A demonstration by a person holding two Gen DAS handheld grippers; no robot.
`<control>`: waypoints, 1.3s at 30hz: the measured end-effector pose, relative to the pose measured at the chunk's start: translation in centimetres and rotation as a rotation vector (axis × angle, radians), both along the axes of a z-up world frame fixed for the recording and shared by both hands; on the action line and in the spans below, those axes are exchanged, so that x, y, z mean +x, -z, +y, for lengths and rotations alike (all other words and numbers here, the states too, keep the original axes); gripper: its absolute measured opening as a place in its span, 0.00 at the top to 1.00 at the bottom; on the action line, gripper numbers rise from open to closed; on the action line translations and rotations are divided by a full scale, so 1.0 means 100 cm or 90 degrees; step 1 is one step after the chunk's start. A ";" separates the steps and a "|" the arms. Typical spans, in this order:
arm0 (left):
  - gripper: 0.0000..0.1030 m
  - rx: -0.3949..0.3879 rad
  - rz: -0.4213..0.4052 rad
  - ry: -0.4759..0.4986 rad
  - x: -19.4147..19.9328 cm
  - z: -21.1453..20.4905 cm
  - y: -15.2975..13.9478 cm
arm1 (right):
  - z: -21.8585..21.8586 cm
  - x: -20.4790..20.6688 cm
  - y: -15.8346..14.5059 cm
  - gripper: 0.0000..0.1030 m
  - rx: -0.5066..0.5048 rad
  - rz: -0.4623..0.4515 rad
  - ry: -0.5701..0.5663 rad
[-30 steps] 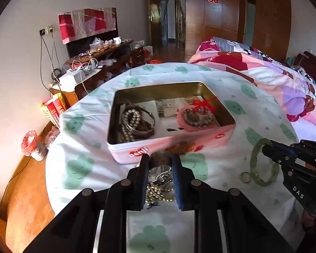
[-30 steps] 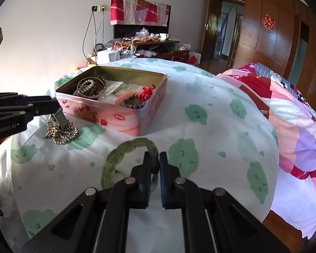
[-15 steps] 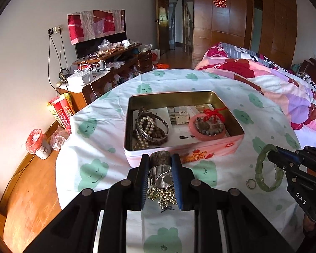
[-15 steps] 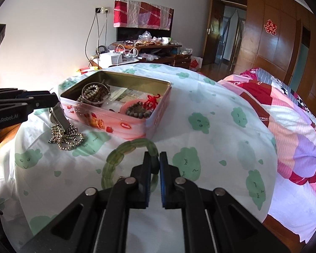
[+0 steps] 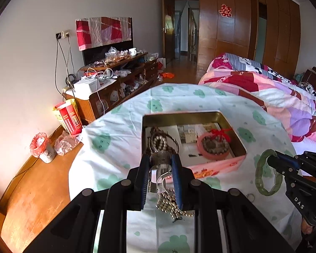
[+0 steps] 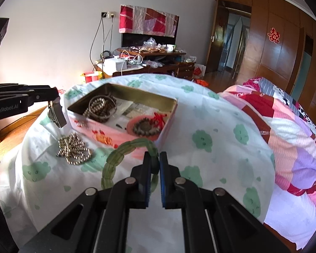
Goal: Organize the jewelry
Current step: 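Carry the watch and jade bangle into the tin and open both grippers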
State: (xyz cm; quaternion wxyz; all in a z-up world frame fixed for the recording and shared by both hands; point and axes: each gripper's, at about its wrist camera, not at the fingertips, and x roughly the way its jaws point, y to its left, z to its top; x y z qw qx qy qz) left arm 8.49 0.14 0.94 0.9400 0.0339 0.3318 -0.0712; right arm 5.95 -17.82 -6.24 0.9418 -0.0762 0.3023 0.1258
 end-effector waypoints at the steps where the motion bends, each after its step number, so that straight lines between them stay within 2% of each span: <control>1: 0.80 0.001 -0.003 -0.001 0.001 0.001 -0.003 | 0.000 0.001 -0.003 0.92 0.000 -0.003 -0.001; 20: 0.80 0.025 -0.041 -0.009 0.043 -0.004 -0.037 | 0.021 0.036 -0.048 0.92 -0.002 -0.061 -0.022; 30: 0.80 0.046 -0.037 -0.014 0.067 -0.008 -0.034 | 0.033 0.054 -0.054 0.92 -0.018 -0.069 -0.028; 39: 0.80 0.023 -0.014 -0.001 0.087 -0.008 -0.018 | 0.034 0.081 -0.042 0.92 -0.025 -0.049 -0.004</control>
